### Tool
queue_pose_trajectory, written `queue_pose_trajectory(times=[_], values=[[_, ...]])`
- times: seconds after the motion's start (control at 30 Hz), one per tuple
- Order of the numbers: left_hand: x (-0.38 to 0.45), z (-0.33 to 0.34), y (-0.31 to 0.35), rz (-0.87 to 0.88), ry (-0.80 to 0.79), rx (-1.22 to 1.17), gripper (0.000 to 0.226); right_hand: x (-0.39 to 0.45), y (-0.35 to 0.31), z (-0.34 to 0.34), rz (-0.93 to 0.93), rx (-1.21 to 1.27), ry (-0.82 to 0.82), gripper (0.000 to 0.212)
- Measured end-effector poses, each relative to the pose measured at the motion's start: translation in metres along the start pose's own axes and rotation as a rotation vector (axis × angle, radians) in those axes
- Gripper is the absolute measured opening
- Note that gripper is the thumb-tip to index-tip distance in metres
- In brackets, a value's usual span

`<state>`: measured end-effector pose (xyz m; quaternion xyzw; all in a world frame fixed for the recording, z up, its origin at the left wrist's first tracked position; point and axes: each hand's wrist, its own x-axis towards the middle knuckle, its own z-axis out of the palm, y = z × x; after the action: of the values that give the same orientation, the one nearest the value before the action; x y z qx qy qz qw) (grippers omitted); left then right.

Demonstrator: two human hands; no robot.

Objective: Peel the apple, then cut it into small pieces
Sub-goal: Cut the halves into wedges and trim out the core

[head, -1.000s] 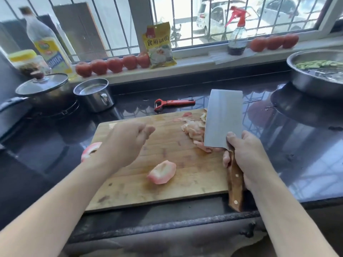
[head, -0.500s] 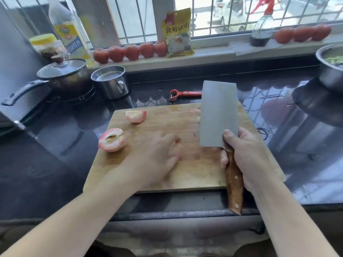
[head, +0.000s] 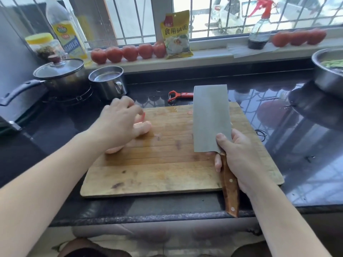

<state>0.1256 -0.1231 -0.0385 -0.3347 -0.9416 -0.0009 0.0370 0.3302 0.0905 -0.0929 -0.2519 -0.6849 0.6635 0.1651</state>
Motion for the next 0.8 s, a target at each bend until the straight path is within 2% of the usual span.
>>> queue_pose_trajectory(times=[0.1,0.2,0.3,0.43,0.5,0.67,0.8], values=[[-0.023,-0.005,-0.021,-0.288,0.084,-0.388,0.048,0.000,0.001,0.000,-0.016,-0.036,-0.007,0.019],[-0.035,-0.001,-0.034,-0.390,0.137,-0.544,0.033,0.001,0.002,0.002,-0.012,-0.075,-0.018,0.018],[-0.011,-0.004,-0.028,-0.323,0.075,-0.544,0.028,0.002,-0.001,0.004,0.015,-0.053,-0.027,0.017],[0.032,-0.005,-0.023,-0.260,-0.153,-0.432,0.046,0.000,-0.001,0.003,0.018,-0.052,-0.030,0.019],[0.044,-0.001,-0.026,-0.272,-0.219,-0.397,0.053,-0.002,-0.002,0.001,0.007,-0.077,-0.029,0.018],[0.053,0.005,-0.044,-0.295,-0.183,-0.389,0.033,0.000,-0.004,0.004,0.029,-0.111,-0.061,0.017],[0.049,0.006,-0.047,-0.251,-0.094,-0.313,0.046,0.004,-0.006,0.008,0.058,-0.141,-0.052,0.017]])
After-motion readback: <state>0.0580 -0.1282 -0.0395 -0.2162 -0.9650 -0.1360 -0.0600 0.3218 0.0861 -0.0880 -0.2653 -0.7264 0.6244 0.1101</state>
